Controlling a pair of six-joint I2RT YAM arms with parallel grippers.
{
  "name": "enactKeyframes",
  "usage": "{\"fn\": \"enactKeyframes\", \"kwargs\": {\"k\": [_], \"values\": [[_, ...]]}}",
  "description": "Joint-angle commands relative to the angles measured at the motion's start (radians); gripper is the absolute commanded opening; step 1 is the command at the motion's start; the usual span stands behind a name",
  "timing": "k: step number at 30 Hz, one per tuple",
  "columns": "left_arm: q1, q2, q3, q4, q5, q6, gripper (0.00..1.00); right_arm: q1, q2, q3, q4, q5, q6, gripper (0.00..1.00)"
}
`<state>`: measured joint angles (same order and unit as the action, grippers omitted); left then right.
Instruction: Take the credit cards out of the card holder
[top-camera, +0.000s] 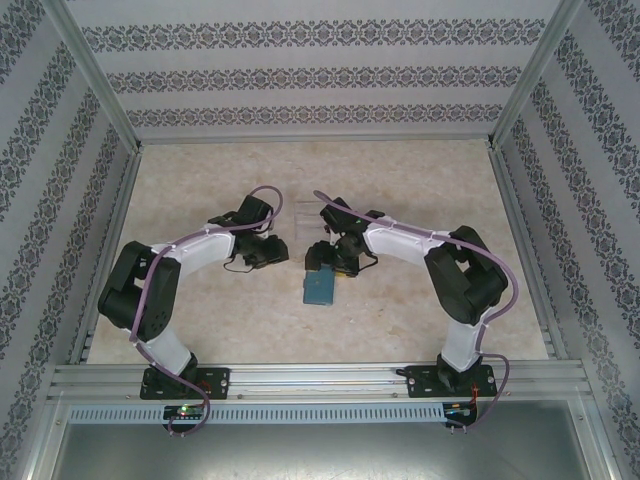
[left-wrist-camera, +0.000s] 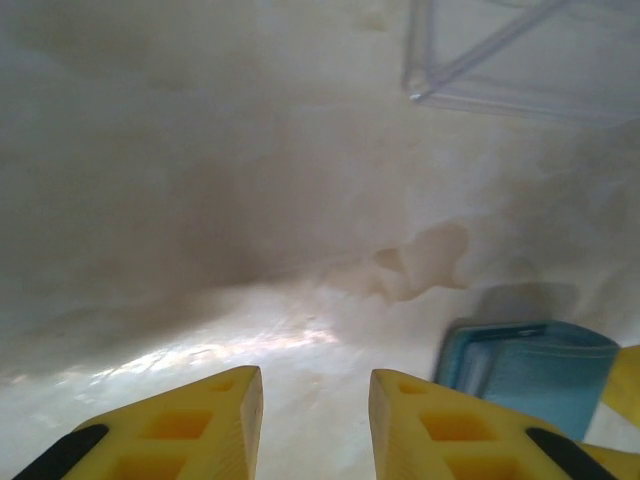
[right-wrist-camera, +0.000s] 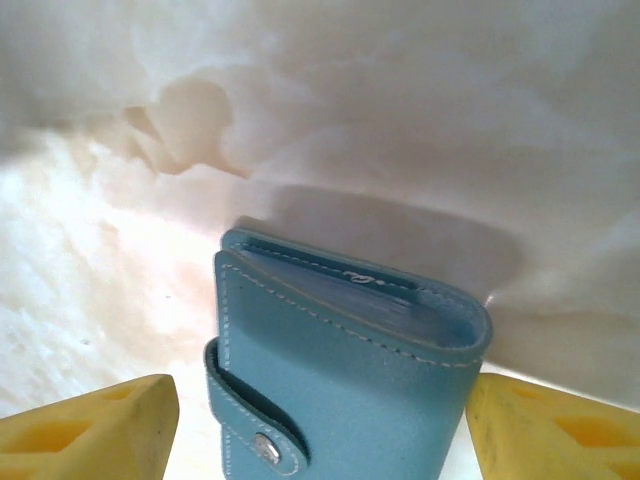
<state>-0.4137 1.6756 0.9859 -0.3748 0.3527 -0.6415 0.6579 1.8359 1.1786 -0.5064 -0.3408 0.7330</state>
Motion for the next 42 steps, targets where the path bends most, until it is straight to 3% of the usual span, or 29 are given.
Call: {"fn": "enactKeyframes", "kwargs": {"k": [1,11,21,26,35,42], "values": [[-0.039,0.035,0.039,0.029,0.019,-0.014,0.32,-0.015,-0.042,-0.042,0.043,-0.019,-0.005,0.73],[-0.135,0.049,0.058,-0.013,0.023,-0.028,0.31,-0.071,-0.135,-0.192,0.177,-0.092,0.013,0.66],[-0.220,0.078,0.143,-0.095,0.018,-0.118,0.29,-0.098,-0.105,-0.252,0.281,-0.167,0.039,0.48],[-0.242,0.086,0.173,-0.182,-0.009,-0.118,0.28,-0.104,-0.075,-0.261,0.322,-0.199,0.047,0.40],[-0.266,0.094,0.159,-0.188,0.047,-0.129,0.27,-0.108,-0.047,-0.270,0.338,-0.213,0.054,0.25],[-0.301,0.140,0.209,-0.256,0.002,-0.110,0.27,-0.110,-0.053,-0.287,0.359,-0.214,0.072,0.14]]}}
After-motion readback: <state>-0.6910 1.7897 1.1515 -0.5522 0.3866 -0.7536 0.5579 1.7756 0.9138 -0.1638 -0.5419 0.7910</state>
